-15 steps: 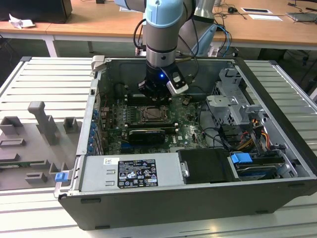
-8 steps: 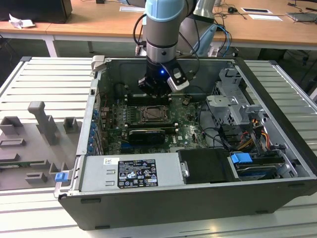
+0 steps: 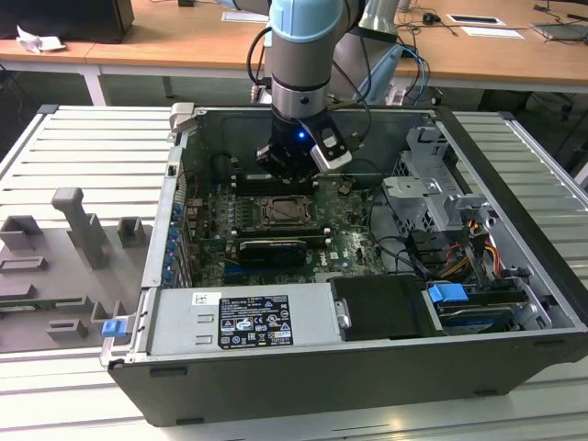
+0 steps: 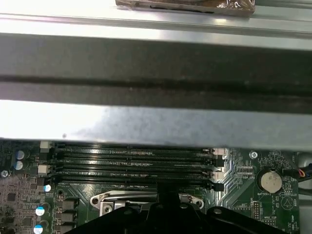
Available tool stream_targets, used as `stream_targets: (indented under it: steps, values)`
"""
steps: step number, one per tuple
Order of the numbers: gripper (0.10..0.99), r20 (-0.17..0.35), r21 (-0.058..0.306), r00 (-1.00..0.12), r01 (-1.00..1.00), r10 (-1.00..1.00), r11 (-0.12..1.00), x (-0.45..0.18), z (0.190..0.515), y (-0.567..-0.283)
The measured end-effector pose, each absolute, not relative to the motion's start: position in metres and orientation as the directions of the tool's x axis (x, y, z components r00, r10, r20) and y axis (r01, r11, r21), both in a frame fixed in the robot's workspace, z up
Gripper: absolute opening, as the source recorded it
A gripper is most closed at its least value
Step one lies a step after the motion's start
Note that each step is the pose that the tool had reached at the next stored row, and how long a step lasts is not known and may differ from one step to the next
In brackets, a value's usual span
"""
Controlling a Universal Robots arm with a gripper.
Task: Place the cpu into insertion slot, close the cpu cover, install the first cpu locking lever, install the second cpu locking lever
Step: 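Install the first cpu locking lever, then install the second cpu locking lever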
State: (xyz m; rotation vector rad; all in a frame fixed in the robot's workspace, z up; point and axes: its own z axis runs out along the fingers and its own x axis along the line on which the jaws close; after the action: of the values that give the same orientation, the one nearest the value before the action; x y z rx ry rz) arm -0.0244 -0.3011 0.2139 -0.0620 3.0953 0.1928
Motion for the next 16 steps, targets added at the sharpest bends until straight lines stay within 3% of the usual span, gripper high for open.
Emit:
stream_targets:
  steps: [16]
  values:
    - [0.106,-0.042,0.123,-0.998,-0.043,-0.038,0.991,-0.0244,0.2232,-0.3086]
